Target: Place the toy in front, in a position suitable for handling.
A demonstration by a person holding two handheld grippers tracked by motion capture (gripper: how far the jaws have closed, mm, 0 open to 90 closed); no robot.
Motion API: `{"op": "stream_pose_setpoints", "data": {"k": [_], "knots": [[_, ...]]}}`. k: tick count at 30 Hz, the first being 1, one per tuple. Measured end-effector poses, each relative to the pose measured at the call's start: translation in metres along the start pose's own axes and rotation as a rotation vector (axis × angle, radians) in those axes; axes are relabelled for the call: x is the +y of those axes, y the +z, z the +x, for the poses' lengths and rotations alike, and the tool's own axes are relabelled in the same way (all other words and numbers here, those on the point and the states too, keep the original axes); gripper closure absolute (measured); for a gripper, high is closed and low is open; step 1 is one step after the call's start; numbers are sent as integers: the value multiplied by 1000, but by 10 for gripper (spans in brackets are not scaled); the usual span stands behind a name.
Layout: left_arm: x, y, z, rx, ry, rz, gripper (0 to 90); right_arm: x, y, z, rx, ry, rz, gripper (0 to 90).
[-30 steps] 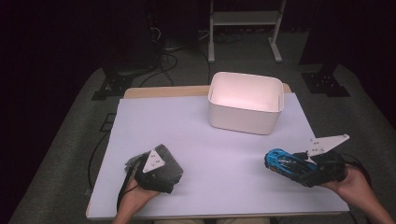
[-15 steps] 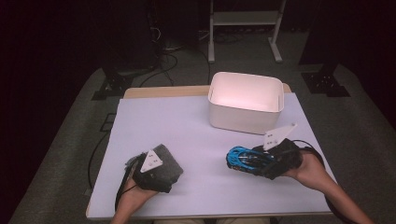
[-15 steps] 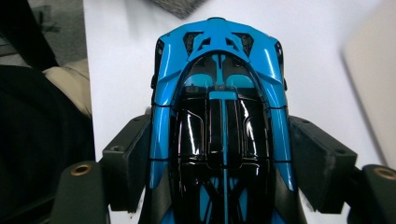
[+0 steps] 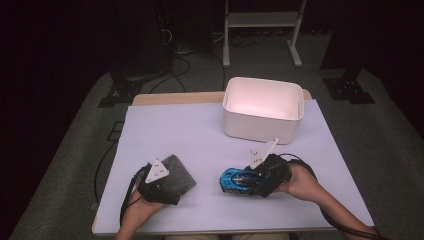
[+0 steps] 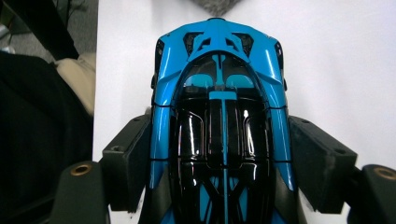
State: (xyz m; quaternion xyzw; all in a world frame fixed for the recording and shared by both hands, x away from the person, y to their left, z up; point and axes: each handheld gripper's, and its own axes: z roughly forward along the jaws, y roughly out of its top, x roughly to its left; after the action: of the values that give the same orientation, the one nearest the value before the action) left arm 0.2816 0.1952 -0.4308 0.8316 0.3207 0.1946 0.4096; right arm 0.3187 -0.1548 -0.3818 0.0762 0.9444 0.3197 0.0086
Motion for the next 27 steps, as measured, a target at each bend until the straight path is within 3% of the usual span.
{"op": "stream_pose_setpoints", "data": {"k": [12,18,27], "knots": [[-1,3,-1,-15,5,17,40,-11,37,-3,36,-13,48,268],[-2,5,-2,-22,14,28,45,-19,56,-1,24,-41,62,266],[-2,7,-5,-47,38,36,74,-27,49,0,10,23,-9,182]]}}
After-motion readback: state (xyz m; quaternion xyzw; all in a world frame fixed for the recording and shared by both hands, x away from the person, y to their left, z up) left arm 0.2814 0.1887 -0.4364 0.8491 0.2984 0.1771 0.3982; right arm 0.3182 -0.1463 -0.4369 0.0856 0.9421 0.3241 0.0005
